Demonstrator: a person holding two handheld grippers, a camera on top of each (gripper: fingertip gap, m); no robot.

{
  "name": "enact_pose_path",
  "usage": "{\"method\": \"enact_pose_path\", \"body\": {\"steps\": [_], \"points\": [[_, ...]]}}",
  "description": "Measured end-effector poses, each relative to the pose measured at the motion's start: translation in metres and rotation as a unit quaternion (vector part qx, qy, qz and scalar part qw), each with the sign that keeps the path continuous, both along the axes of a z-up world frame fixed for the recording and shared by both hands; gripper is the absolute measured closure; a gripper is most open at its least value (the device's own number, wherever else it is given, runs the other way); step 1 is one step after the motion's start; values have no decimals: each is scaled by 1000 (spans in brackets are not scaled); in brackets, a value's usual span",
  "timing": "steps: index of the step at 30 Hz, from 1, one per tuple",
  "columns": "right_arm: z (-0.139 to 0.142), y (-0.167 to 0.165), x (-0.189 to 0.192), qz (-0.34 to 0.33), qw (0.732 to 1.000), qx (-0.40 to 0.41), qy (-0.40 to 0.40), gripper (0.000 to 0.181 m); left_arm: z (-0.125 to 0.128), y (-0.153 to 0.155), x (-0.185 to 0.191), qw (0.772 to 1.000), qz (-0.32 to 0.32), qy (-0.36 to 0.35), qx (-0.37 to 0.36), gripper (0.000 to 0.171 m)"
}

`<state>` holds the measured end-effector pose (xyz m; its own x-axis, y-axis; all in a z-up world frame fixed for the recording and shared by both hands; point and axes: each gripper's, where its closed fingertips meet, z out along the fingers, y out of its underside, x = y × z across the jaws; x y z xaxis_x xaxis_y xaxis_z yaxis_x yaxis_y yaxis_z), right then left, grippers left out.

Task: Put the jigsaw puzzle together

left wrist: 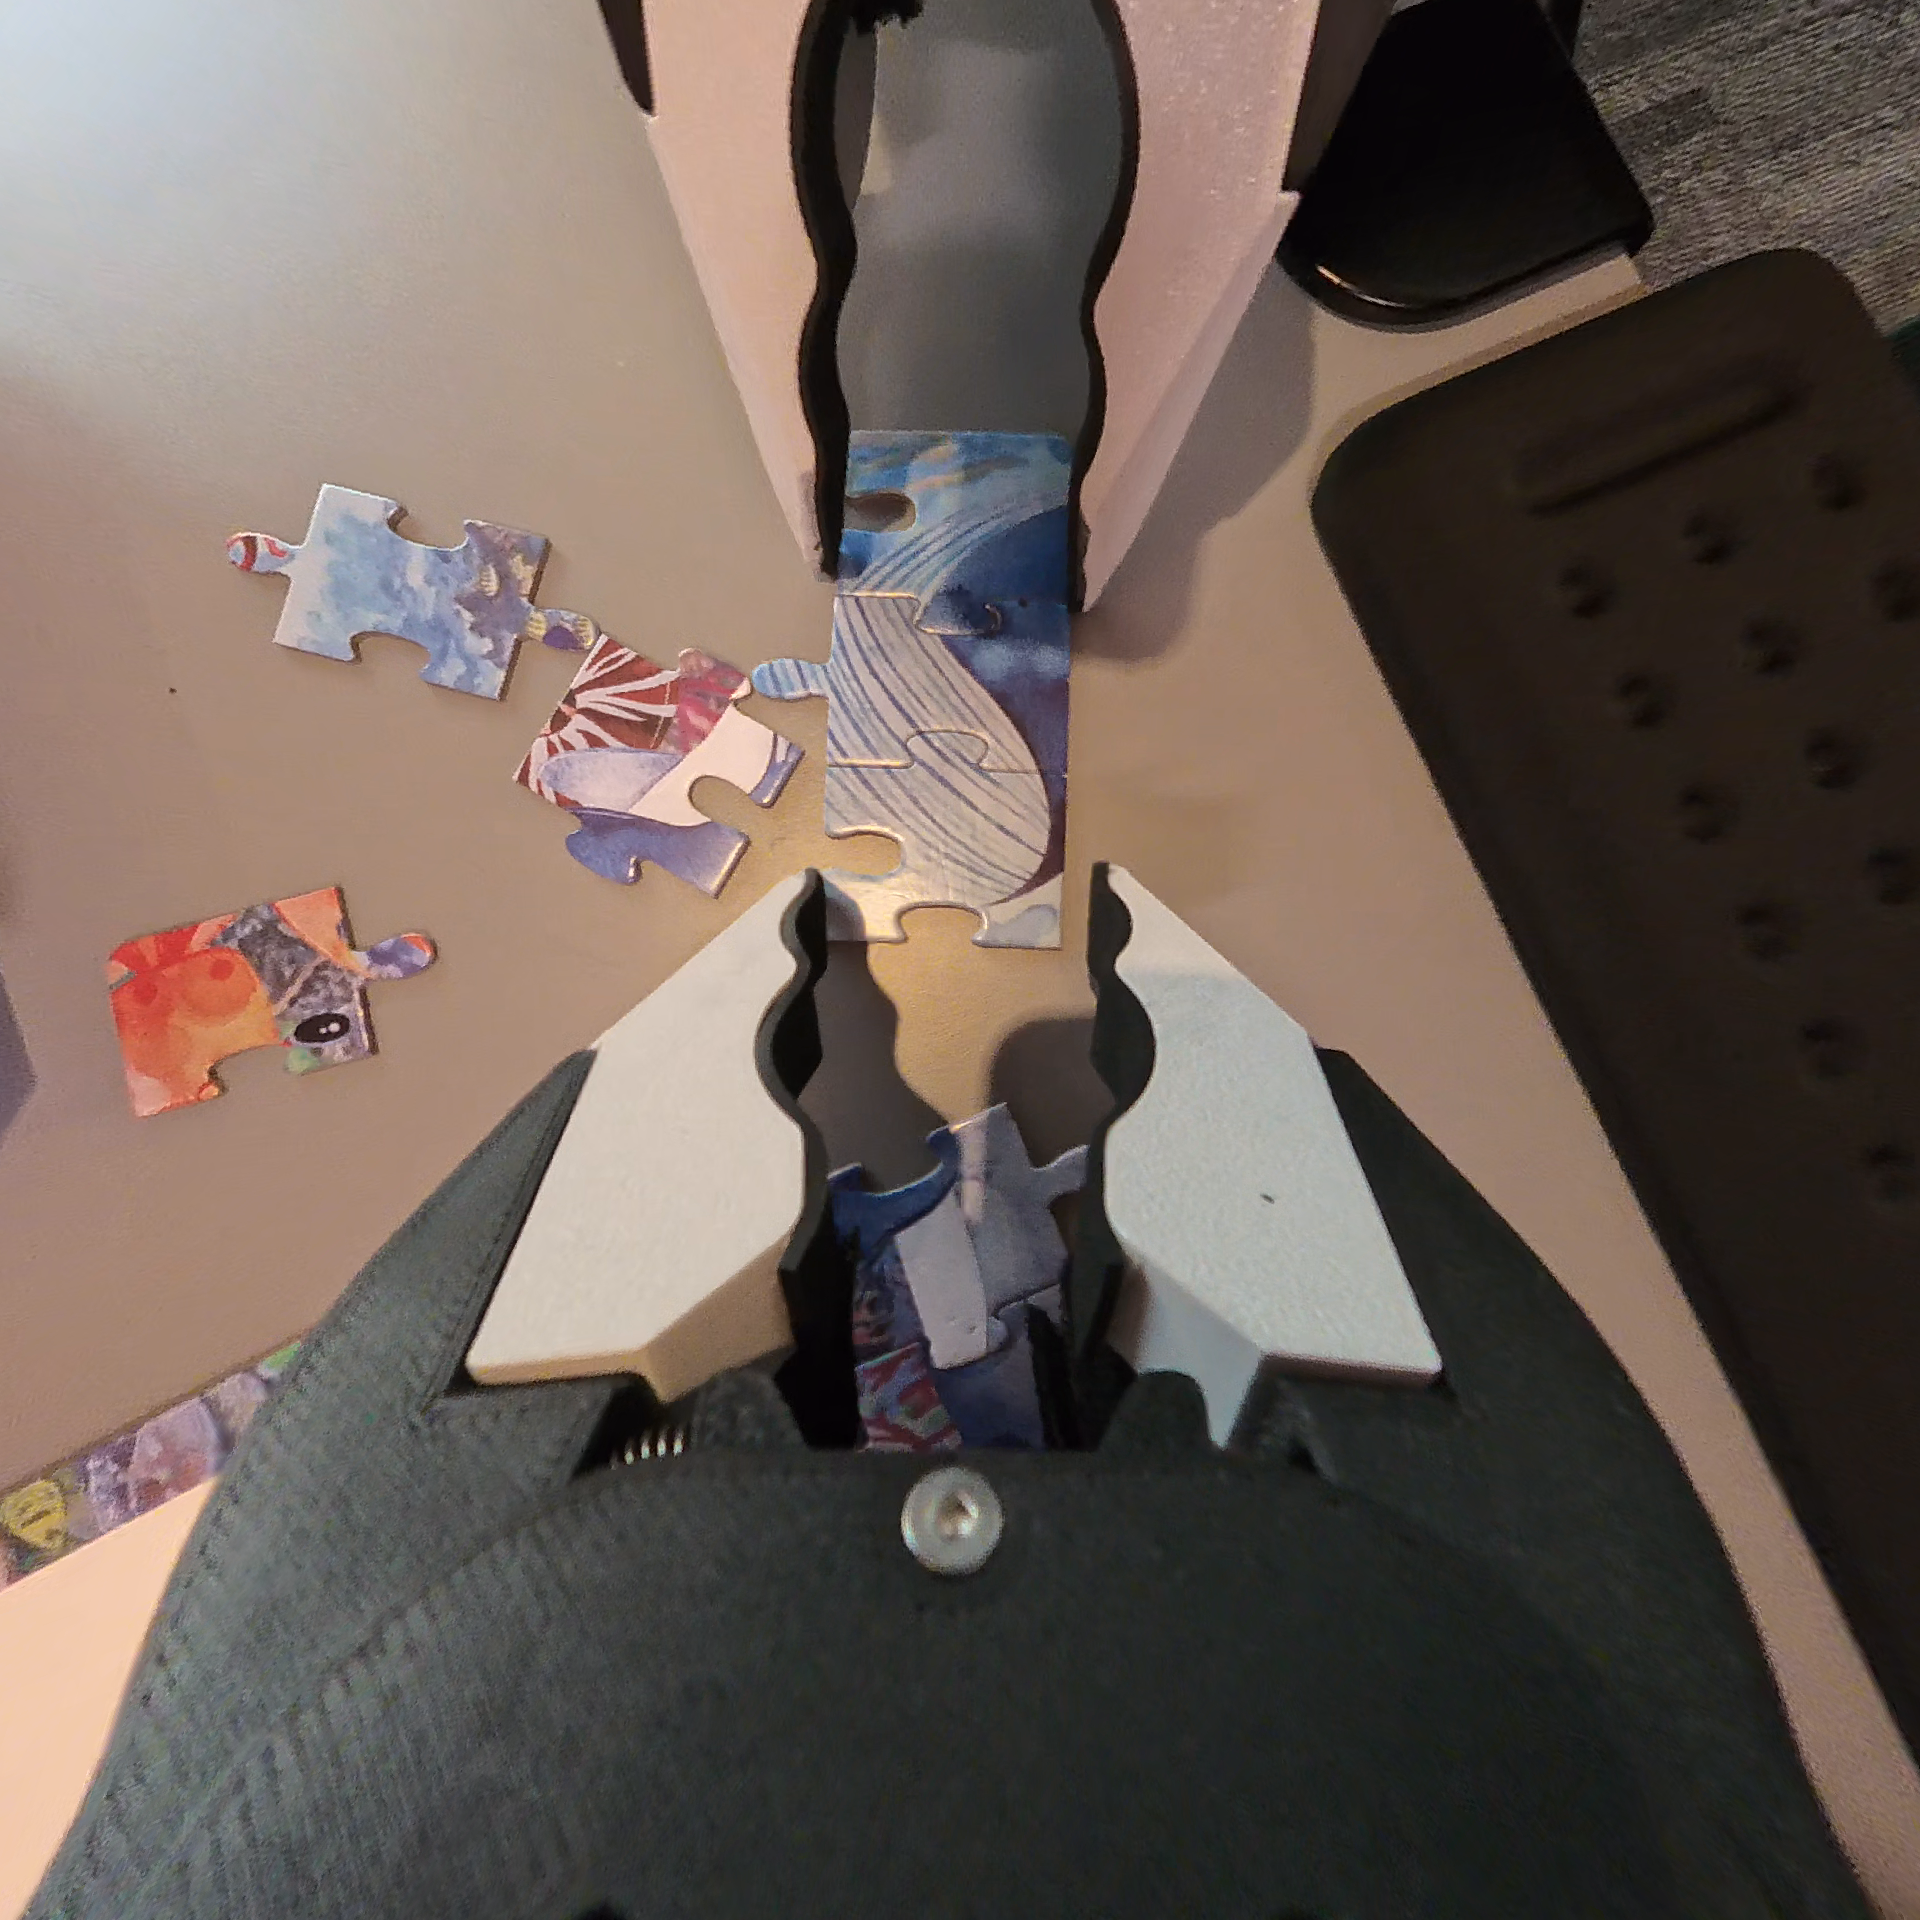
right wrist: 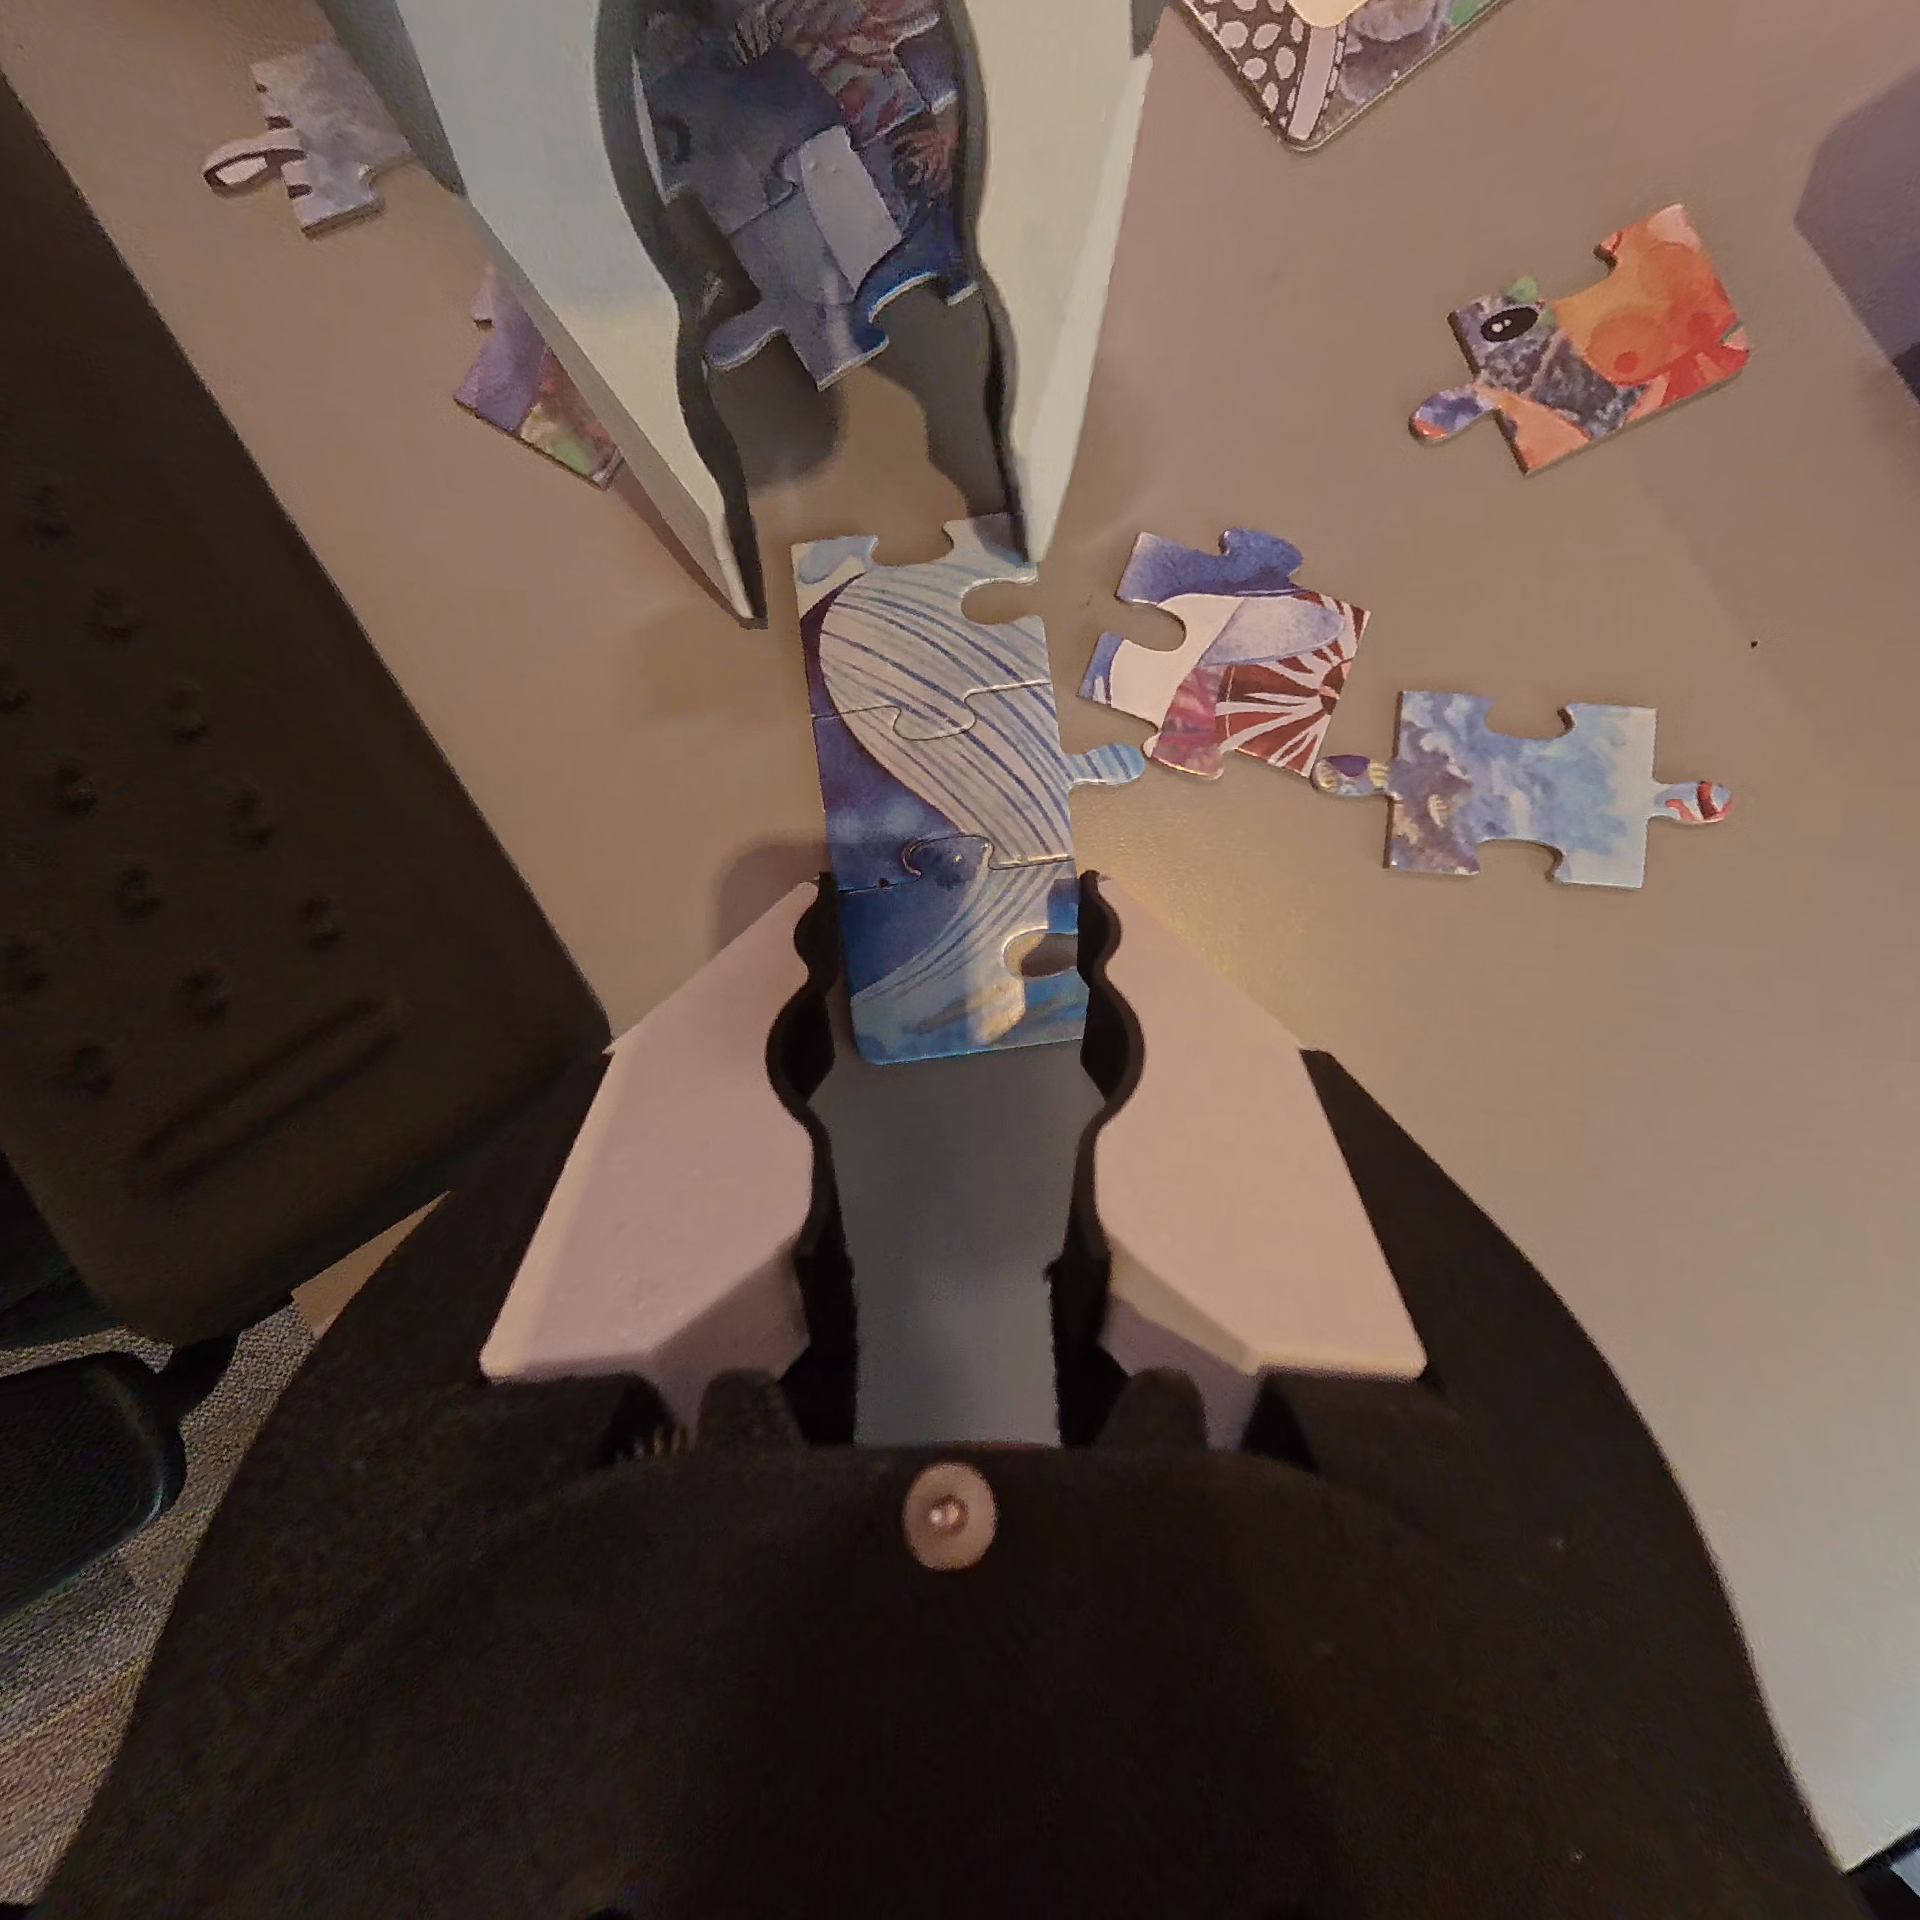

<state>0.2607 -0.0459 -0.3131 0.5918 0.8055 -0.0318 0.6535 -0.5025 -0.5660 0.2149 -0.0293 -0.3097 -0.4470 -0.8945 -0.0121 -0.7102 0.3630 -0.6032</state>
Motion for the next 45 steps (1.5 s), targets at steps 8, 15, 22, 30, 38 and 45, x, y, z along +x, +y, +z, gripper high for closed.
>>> {"method": "enact_pose_path", "body": {"steps": [8, 15, 22, 30, 38, 45], "points": [[1, -2, -9, 10, 1000, 19, 12, 138, -3, -2, 5, 1000, -10, -2, -5, 121], [11, 1, -11, 15, 998, 47, 26, 174, -4, -7, 2, 1000, -18, -10, -4, 126], [5, -1, -8, -5, 1000, 11, 28, 125, -2, -6, 2, 999, -25, -30, 27, 126], [3, -2, -10, -22, 998, -17, 51, 145, 4, -6, 5, 983, -53, -90, 148, 126], [13, -1, -8, -55, 987, -61, 136, 167, 9, -7, 5, 960, -75, -134, 234, 127], [25, -6, -15, -35, 983, -50, 172, 178, 13, -7, 1, 938, -88, -167, 290, 126]]}}
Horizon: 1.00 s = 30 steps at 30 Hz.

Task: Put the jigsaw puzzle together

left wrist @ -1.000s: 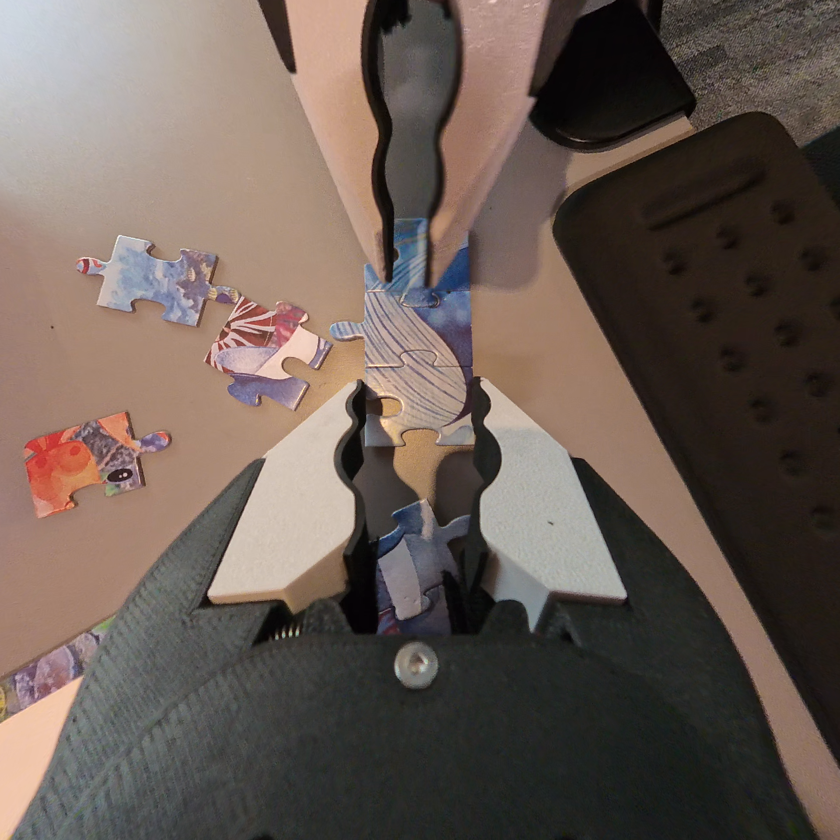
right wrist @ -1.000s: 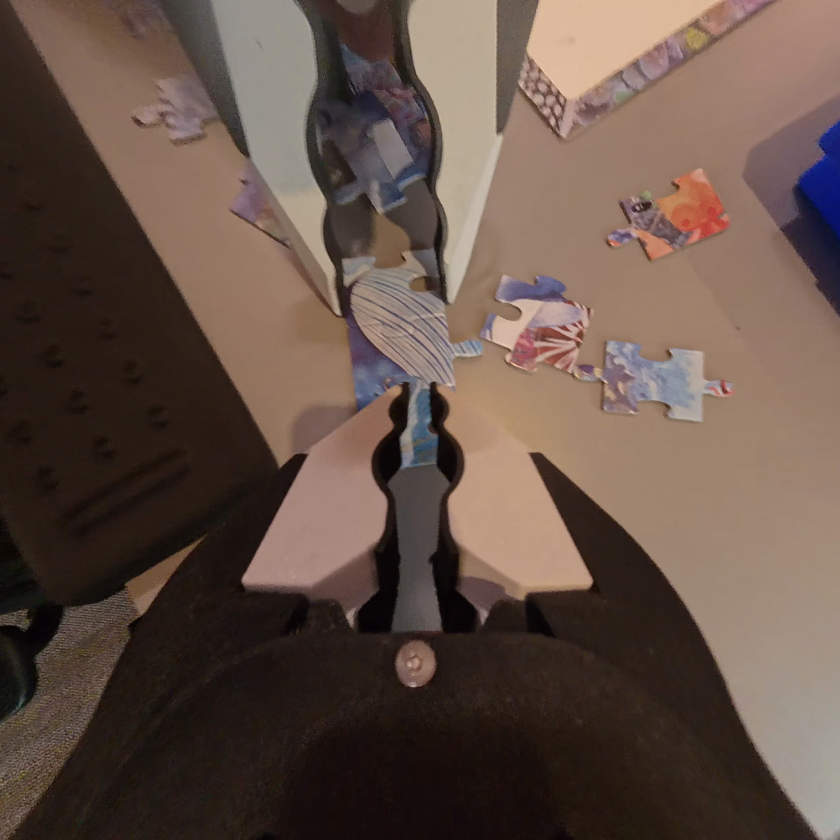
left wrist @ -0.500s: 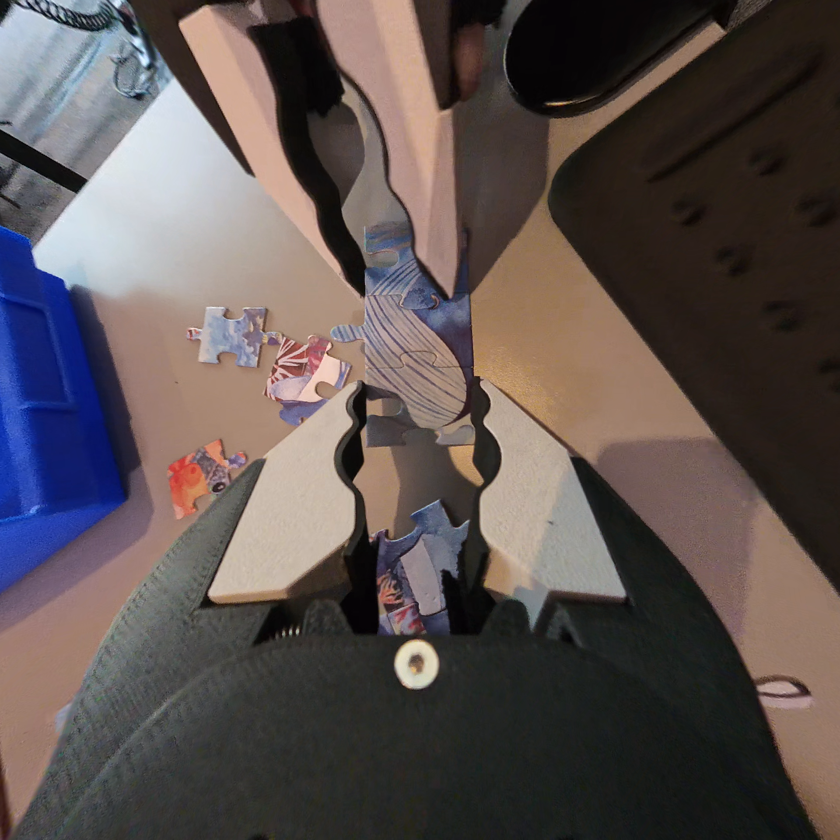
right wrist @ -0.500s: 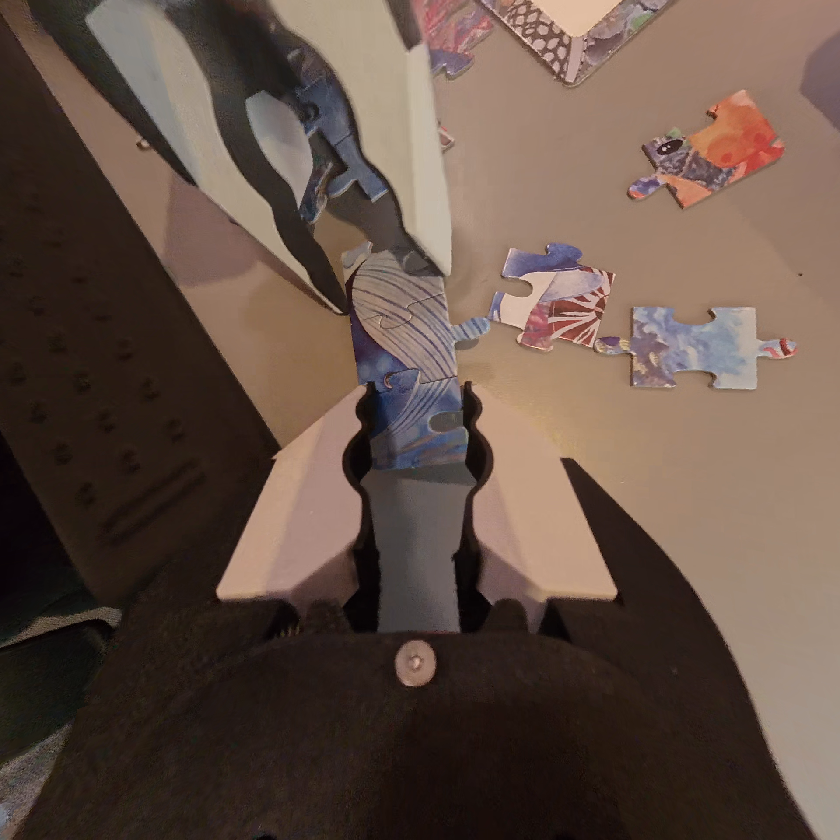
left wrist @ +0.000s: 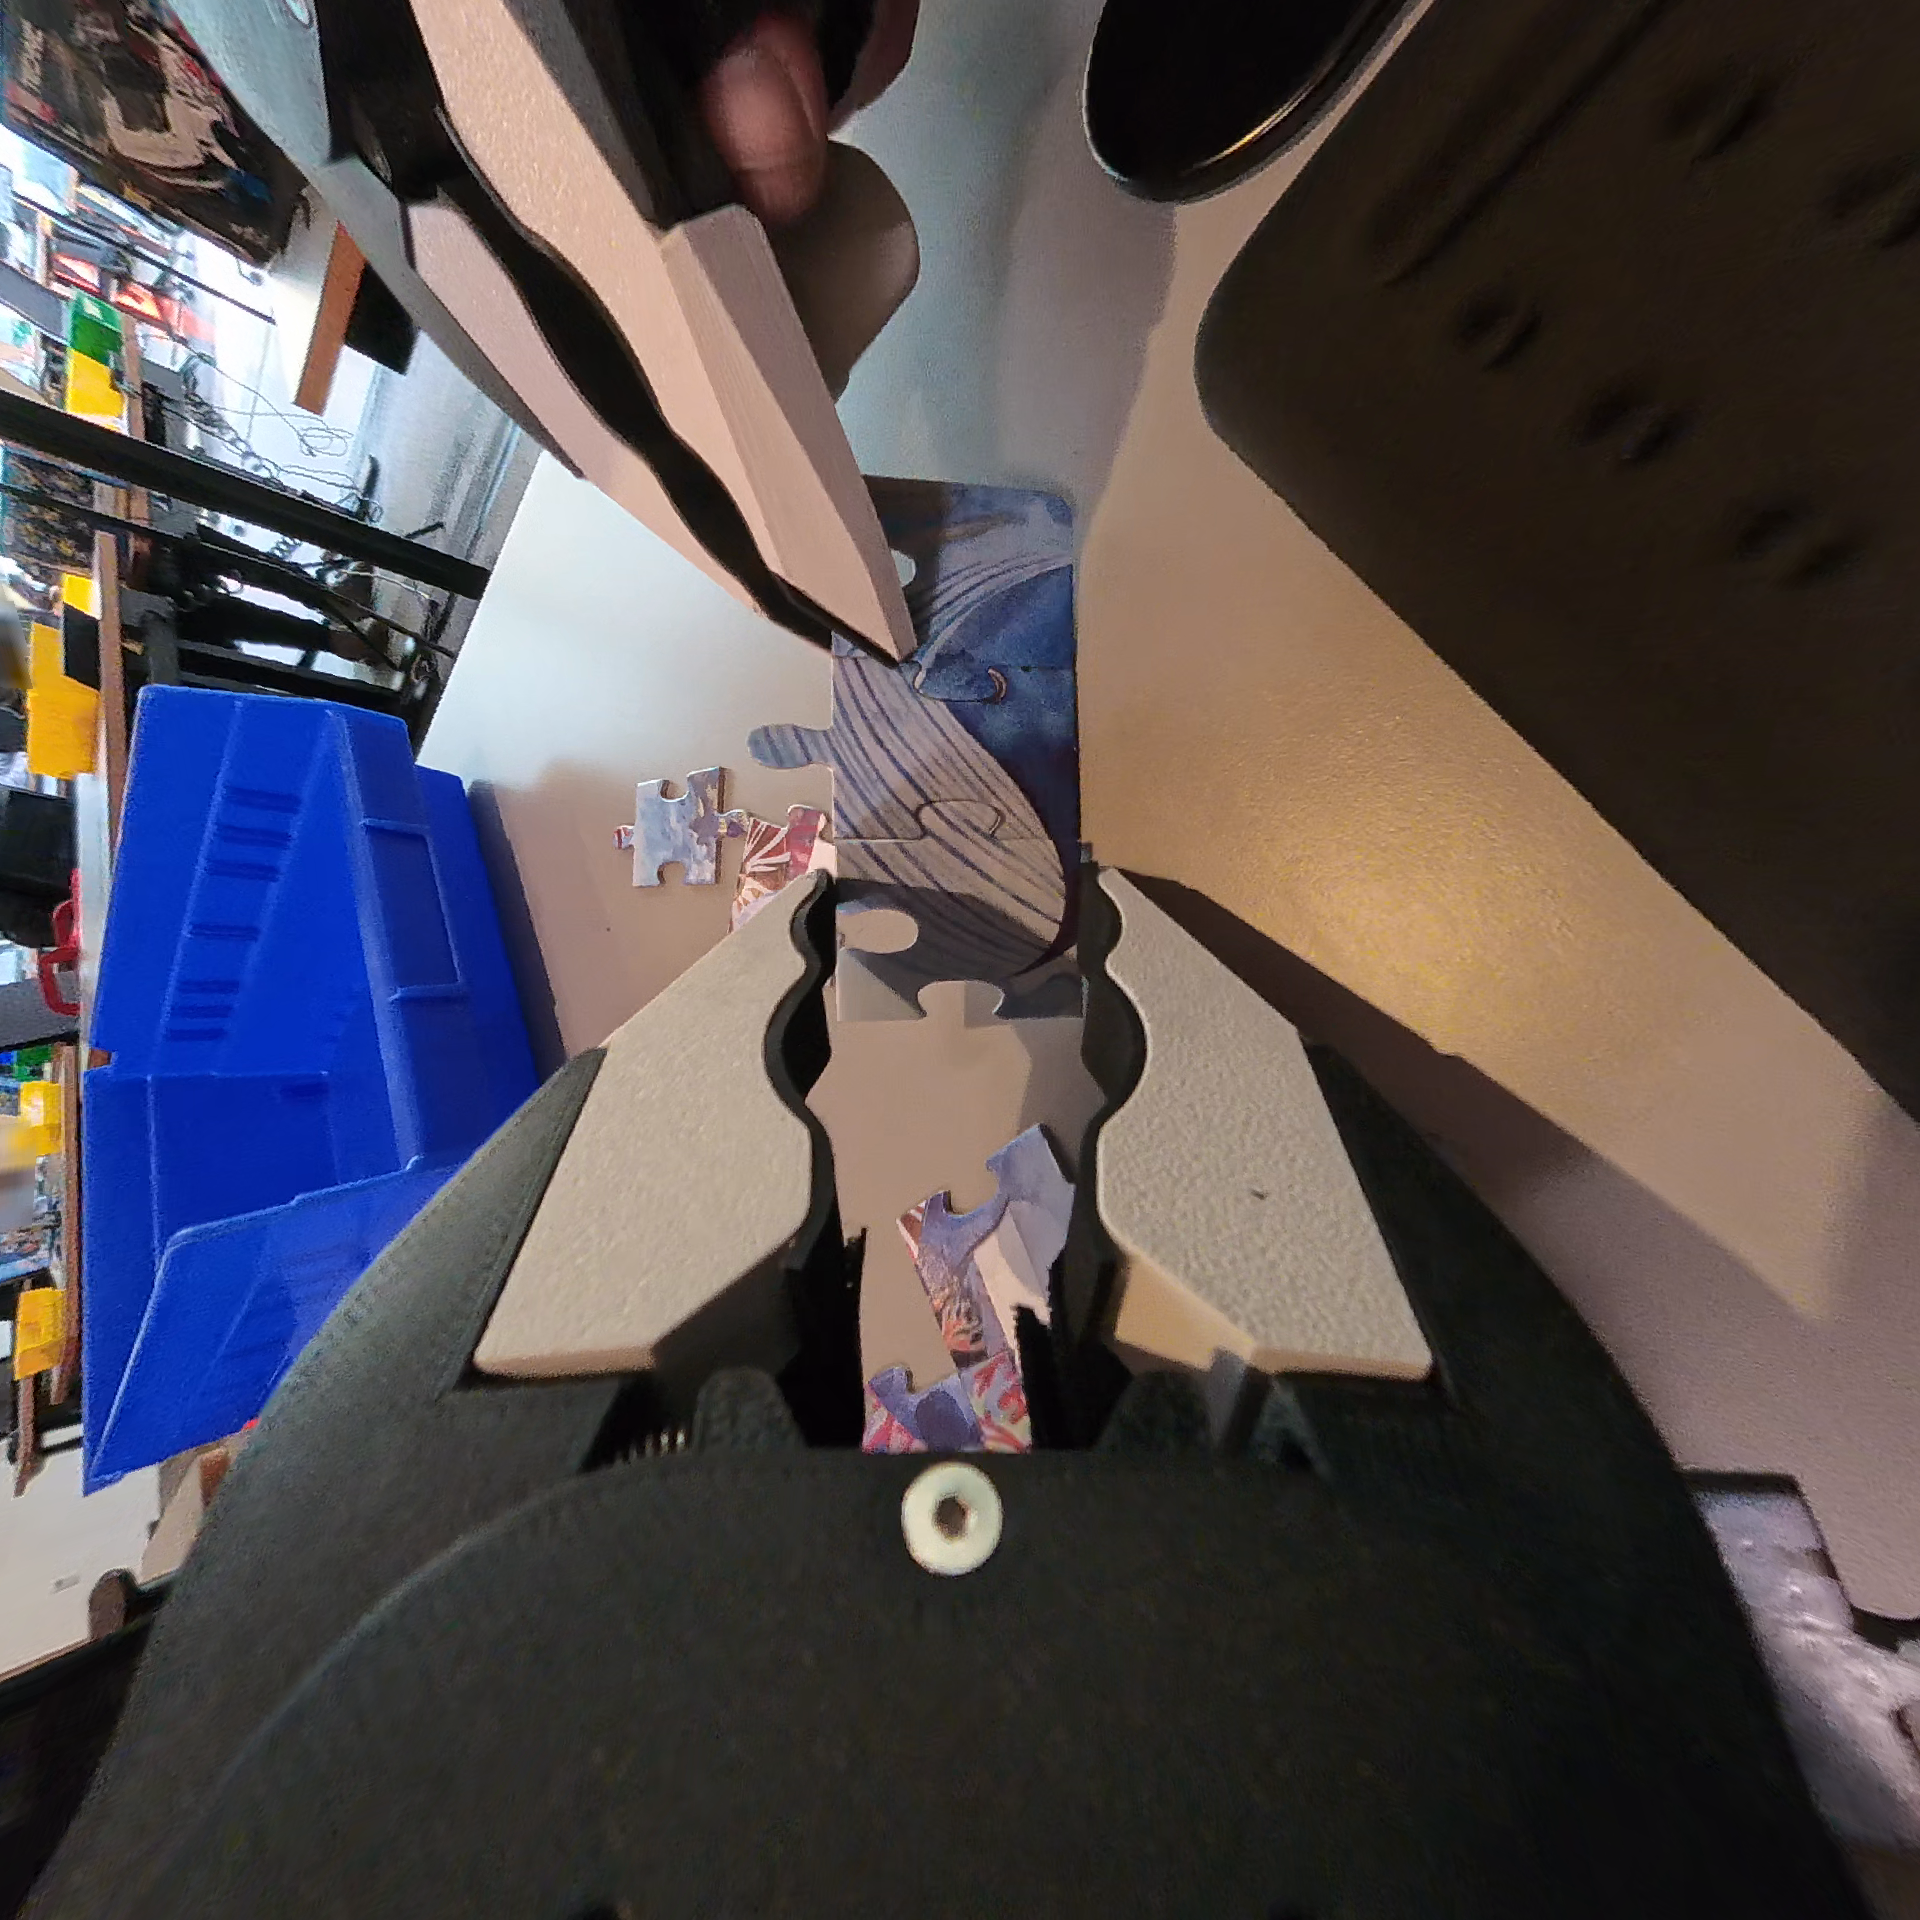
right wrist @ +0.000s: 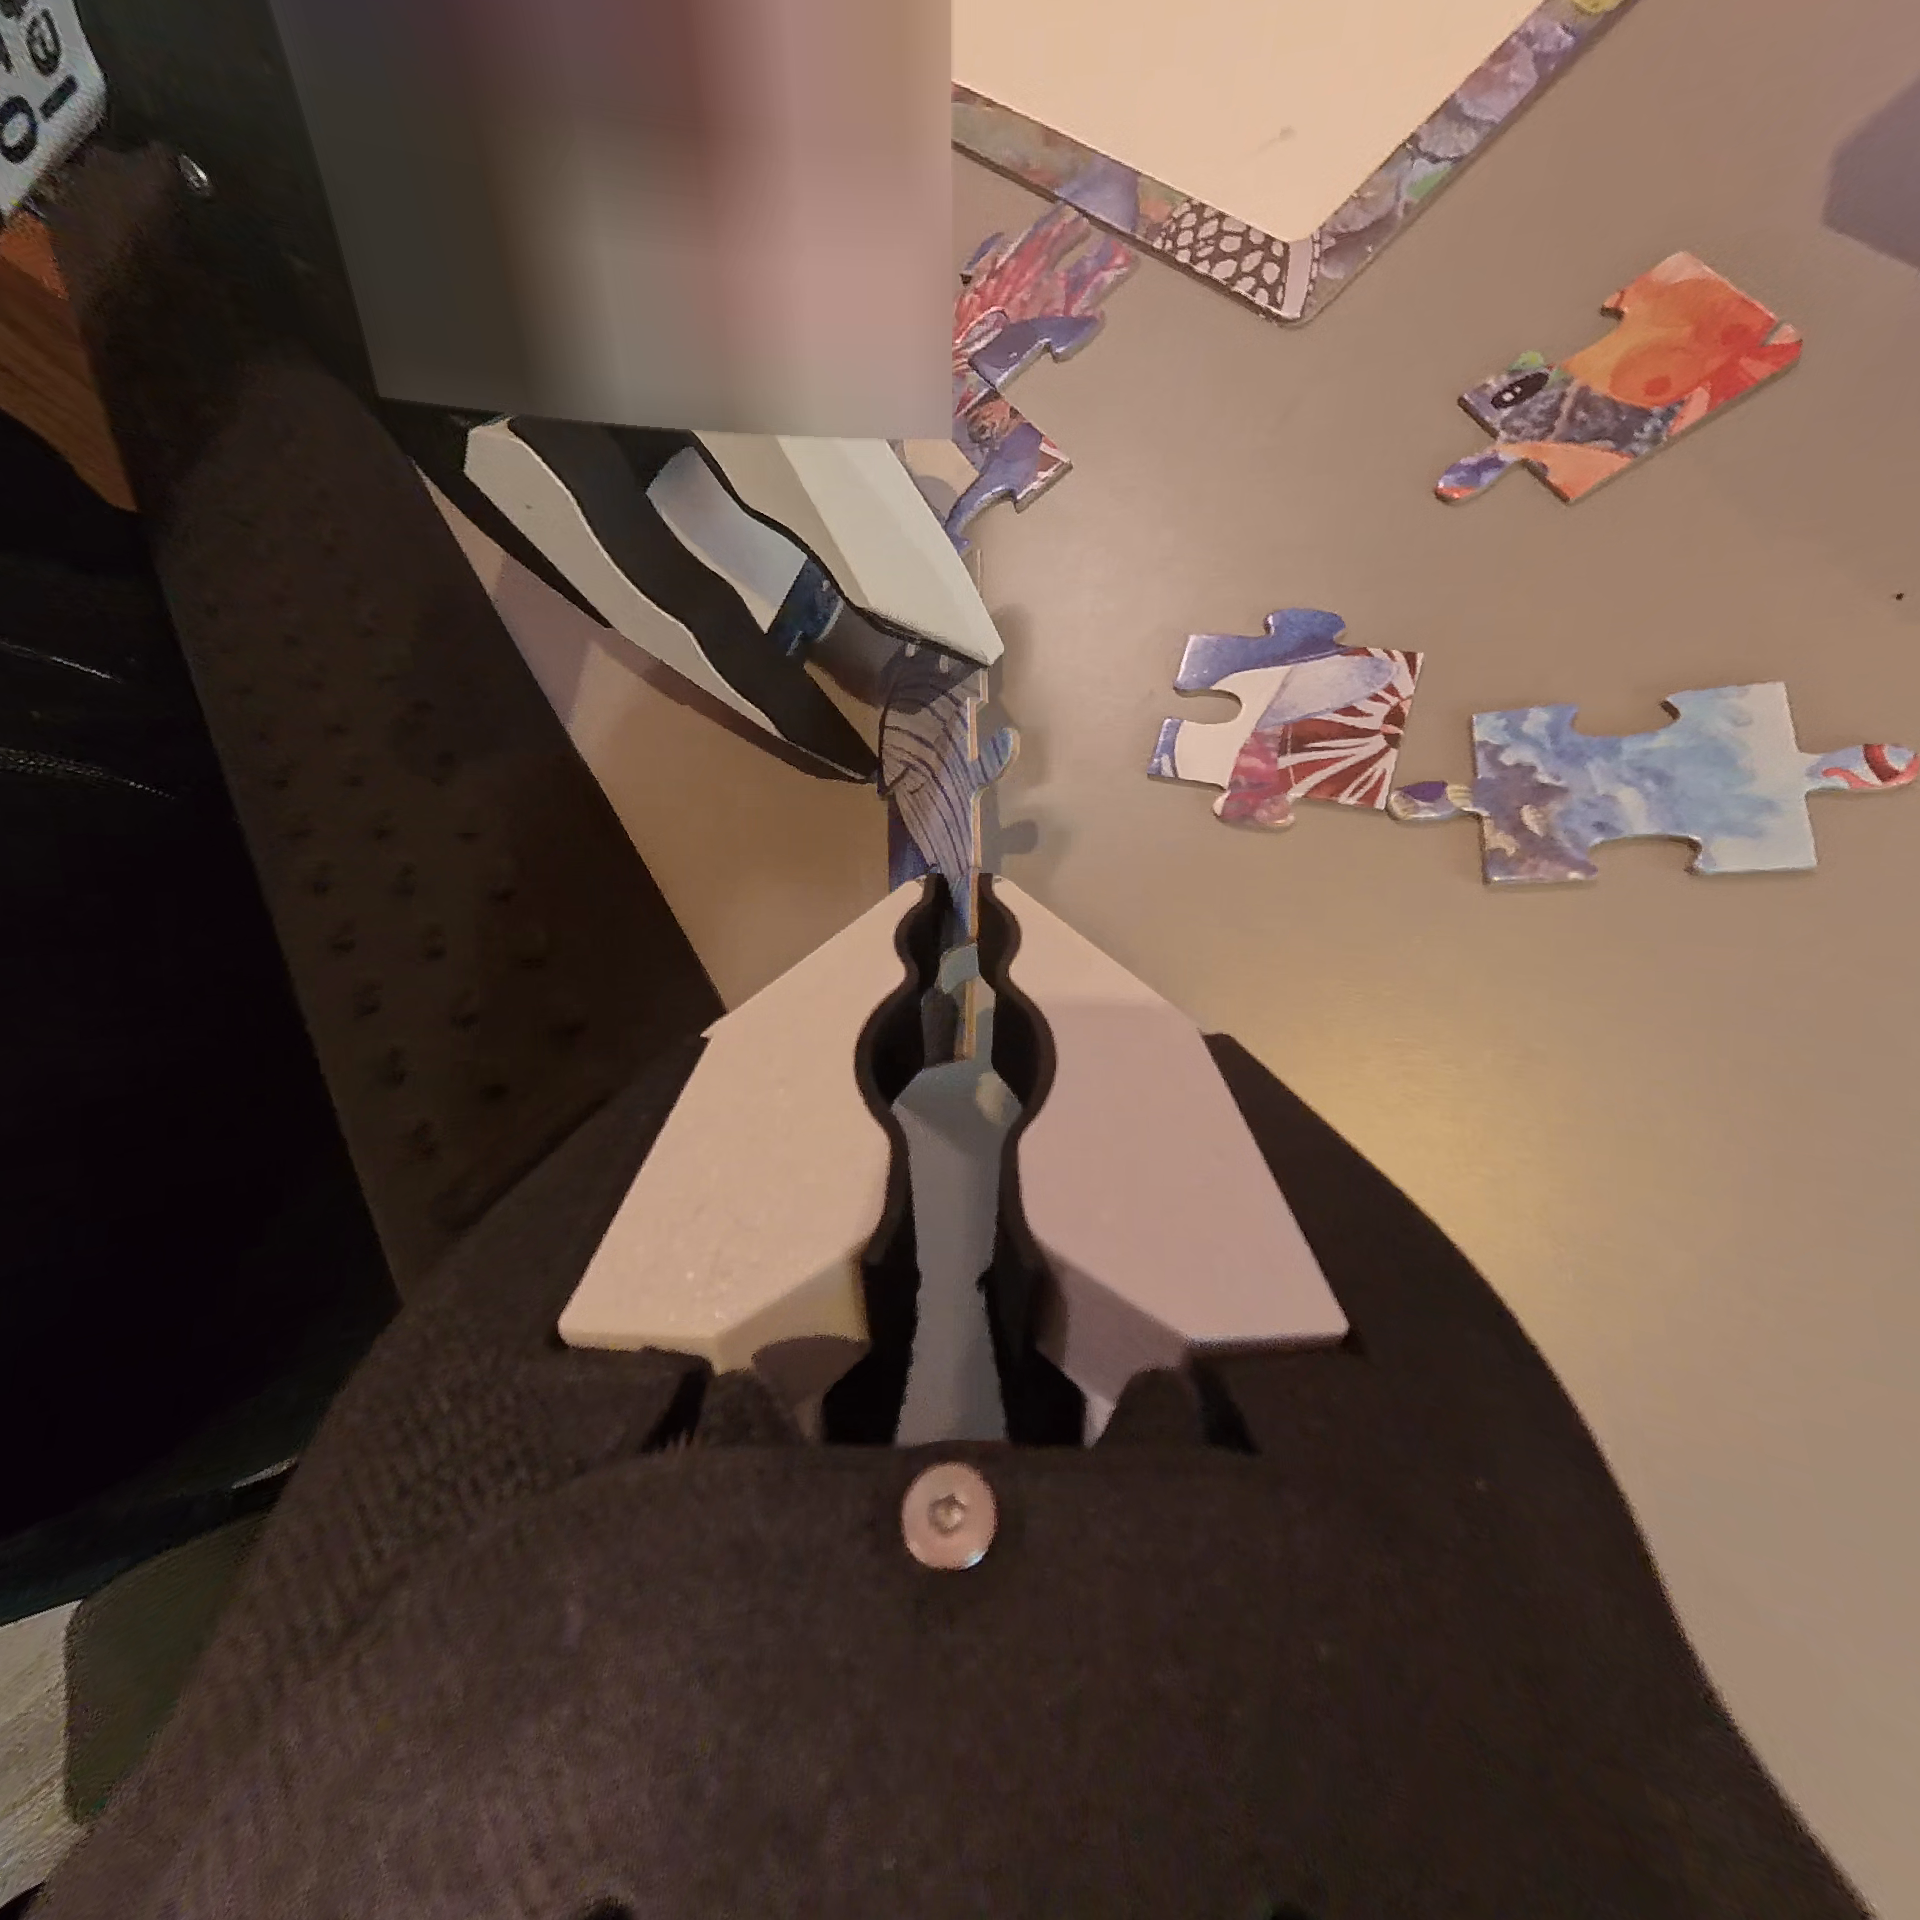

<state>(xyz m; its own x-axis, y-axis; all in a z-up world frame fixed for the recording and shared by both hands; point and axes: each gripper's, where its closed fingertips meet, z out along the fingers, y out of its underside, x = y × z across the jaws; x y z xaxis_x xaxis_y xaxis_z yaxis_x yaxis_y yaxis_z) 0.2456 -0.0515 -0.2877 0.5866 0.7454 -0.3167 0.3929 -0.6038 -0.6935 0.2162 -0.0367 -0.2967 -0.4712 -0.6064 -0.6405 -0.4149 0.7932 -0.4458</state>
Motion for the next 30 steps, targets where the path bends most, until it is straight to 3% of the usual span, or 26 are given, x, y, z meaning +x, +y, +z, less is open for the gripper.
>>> {"method": "enact_pose_path", "body": {"steps": [9, 19, 24, 30], "points": [[8, -4, -9, 15, 999, 38, -6, 181, 1, 3, -7, 997, 16, 24, -73, 126], [17, -3, -9, 16, 1000, 23, 12, 181, 9, 5, -5, 999, 17, -2, -33, 126], [48, 10, -17, 30, 998, 44, 31, 181, 36, 28, -22, 998, 56, -23, -24, 126], [83, 56, -58, 86, 994, 57, 34, 181, 56, 76, -73, 990, 138, -29, -13, 126]]}}
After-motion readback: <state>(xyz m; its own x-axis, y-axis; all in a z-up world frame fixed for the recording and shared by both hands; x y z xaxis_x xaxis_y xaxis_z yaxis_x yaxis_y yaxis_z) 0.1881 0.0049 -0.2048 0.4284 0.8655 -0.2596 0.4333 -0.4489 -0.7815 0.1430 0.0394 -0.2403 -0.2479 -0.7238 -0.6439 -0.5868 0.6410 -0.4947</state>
